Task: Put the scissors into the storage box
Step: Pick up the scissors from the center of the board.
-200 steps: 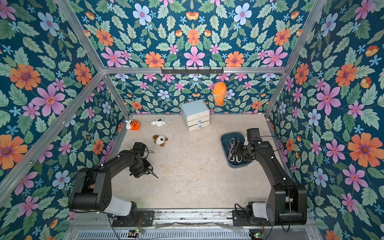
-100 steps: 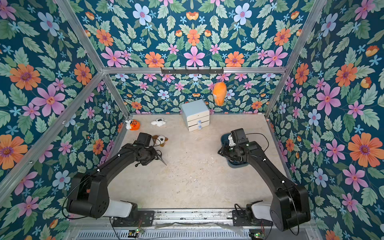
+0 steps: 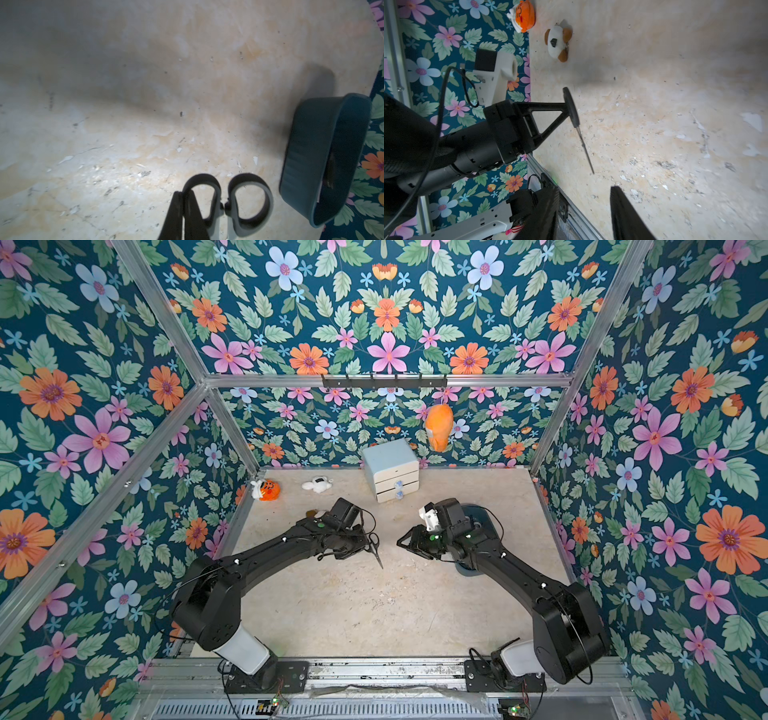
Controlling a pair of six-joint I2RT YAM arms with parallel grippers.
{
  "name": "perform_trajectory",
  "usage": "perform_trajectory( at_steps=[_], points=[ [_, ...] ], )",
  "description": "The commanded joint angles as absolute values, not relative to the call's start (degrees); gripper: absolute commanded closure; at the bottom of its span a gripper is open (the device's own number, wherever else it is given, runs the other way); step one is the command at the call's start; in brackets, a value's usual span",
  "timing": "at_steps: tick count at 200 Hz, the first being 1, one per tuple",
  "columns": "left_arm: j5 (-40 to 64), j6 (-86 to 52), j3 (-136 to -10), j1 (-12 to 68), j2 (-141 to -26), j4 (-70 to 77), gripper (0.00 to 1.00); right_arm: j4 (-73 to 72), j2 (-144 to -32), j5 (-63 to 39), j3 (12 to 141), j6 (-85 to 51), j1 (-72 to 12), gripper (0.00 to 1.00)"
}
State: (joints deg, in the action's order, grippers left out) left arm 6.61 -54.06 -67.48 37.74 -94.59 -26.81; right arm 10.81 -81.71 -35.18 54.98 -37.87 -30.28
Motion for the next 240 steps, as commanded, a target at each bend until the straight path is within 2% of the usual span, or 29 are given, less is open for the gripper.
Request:
perform_trajectory(
  at_steps=[1, 58, 106, 124, 161, 202, 219, 240],
  points=[
    [7.99, -54.66, -69.78, 39.88, -95.83, -25.71, 1.00, 5.64, -82.80, -36.81, 55.35, -38.93, -31.11, 0.56],
    [8.88, -56.07, -70.31, 43.97, -95.67, -25.01, 1.00, 6.54, -86.16, -33.36, 56.21, -37.71, -31.11, 0.57],
    [8.35, -57.11, -69.35, 45.49, -94.11, -24.62, 1.00, 6.03, -87.79, -32.88, 56.52, -37.62, -31.11, 0.63],
    [8.18, -57.30, -69.08, 45.73, -93.68, -24.45, 1.00, 5.47, -88.13, -33.26, 56.34, -38.05, -31.06, 0.68],
    [8.09, -57.40, -68.91, 45.79, -93.42, -24.43, 1.00, 4.48, -88.24, -33.66, 55.91, -38.84, -31.06, 0.86],
    [8.68, -57.39, -68.70, 45.80, -92.98, -24.17, 1.00, 3.86, -87.78, -33.75, 55.40, -38.77, -31.18, 0.98],
    [8.31, -57.46, -68.58, 45.80, -92.44, -24.05, 1.00, 4.19, -87.63, -33.42, 55.14, -38.42, -31.10, 0.99],
    [7.53, -57.48, -68.42, 45.82, -91.64, -24.66, 0.88, 5.83, -87.20, -32.15, 55.07, -37.25, -31.11, 1.00]
  ],
)
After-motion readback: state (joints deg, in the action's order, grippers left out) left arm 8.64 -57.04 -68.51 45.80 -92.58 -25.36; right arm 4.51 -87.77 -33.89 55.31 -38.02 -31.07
